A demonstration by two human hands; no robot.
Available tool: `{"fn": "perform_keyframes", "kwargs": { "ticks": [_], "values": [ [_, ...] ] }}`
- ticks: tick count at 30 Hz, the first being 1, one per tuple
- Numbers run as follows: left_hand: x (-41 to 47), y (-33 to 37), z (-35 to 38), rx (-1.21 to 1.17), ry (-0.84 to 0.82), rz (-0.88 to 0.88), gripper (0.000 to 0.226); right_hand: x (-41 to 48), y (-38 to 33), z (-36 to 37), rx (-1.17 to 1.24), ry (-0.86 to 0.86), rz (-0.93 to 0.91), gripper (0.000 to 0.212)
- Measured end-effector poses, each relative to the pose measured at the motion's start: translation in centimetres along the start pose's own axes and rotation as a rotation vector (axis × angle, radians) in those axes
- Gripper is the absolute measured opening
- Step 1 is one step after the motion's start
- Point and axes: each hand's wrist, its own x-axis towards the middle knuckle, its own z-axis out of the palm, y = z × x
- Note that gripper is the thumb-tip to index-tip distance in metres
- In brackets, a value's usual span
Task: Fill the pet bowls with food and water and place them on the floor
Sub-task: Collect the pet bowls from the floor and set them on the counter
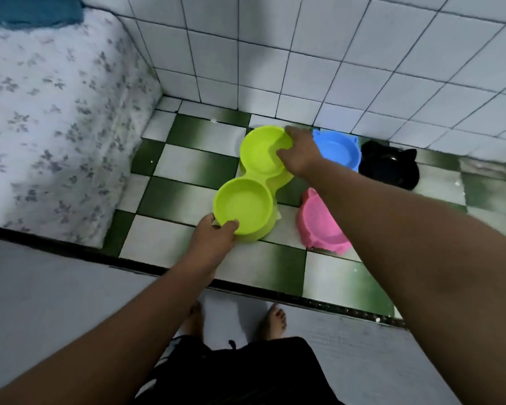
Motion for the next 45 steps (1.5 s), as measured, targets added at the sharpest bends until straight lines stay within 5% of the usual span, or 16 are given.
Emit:
{"fn": "perform_keyframes", "kwargs": {
  "ticks": [3, 7, 15, 21, 28, 32, 36, 45],
  "values": [
    [-0.6, -0.7, 1.2, 0.035, 0.025, 0.003, 0.062, 1.4, 0.1, 0.4, -0.085, -0.136, -0.017, 0.078],
    [-1.6, -0.7, 1.7, 0.043, -0.021, 0.059, 0.041, 2.6, 0.5, 1.1, -0.186, -0.231, 0.002, 0.088],
    [-0.3, -0.3, 1.2, 0.043, -0.037, 0.067, 0.041, 2.7, 0.3, 1.9, -0.218, -0.225, -0.041, 0.091],
    [-0.2, 0.8, 0.3, 0.113, -0.057, 0.073, 0.077, 1.2, 0.8, 1.8, -0.177, -0.132, -0.012, 0.089],
    [-0.5, 1.0, 0.0, 0.289, -0.076, 0.125, 0.071, -1.1, -0.1, 1.2, -0.091, -0.063, 0.006, 0.089],
    [-0.9, 1.3, -0.9, 0.390, 0.012, 0.310, 0.078, -4.3, -0.9, 0.8, -0.012, 0.066, 0.004, 0.076],
    [-0.3, 4.0, -1.0, 0.552, -0.105, 0.527, 0.077, -8.6, -1.1, 0.1, 0.020, 0.223, 0.037, 0.057],
    [-1.0, 7.5, 2.0, 0.711, -0.386, 0.727, 0.055, -18.8, 1.7, -0.5, 0.122, 0.496, 0.254, 0.056]
  ]
}}
